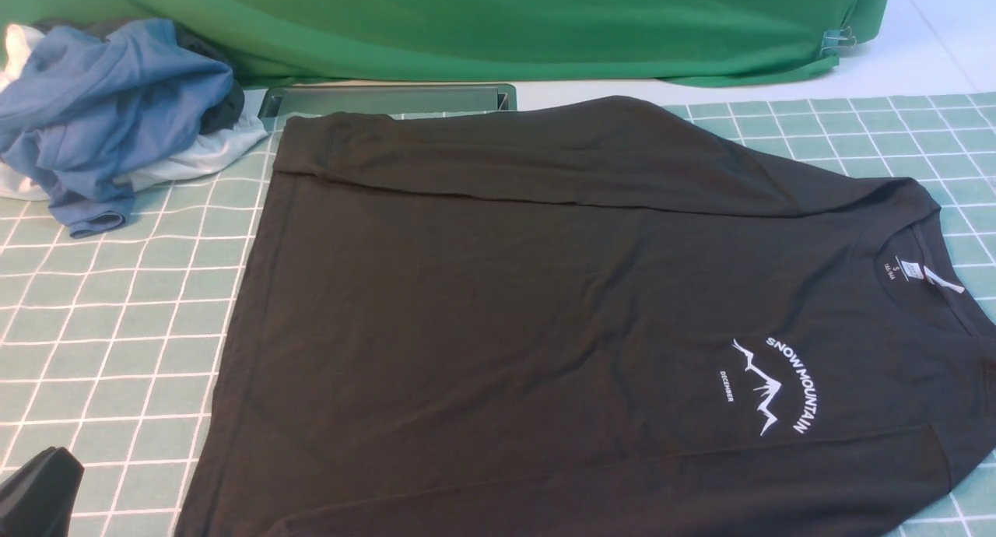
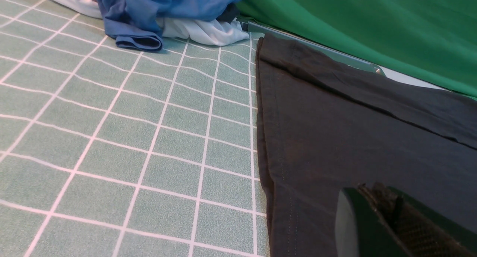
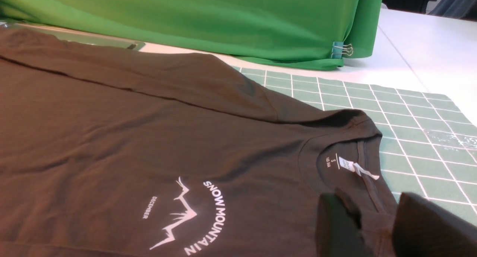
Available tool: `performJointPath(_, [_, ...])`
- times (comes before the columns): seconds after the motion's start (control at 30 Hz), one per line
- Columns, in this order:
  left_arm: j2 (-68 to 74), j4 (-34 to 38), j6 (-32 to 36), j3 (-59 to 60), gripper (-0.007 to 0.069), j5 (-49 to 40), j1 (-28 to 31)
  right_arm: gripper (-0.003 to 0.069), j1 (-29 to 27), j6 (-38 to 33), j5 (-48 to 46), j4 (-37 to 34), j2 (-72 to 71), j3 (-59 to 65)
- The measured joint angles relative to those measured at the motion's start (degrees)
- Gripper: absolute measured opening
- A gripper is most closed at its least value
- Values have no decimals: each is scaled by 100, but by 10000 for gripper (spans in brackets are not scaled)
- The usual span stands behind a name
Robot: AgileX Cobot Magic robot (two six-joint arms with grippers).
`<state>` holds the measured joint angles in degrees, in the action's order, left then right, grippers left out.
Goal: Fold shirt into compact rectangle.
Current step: 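Grasp the left edge of the dark T-shirt lying flat on the table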
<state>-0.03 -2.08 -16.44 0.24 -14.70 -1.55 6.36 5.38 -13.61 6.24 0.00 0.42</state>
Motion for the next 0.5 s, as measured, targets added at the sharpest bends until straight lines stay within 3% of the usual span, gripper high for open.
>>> performJointPath(0.33, [0, 4, 0, 0, 18, 229, 0, 248, 0, 0, 41, 0, 0, 0])
performJointPath(0.43, [0, 371, -239, 0, 18, 413, 0, 248, 0, 145, 47, -183, 0, 0])
performJointPath(0.5, [0, 1540, -1027, 0, 18, 509, 0, 248, 0, 823, 53, -812, 0, 0])
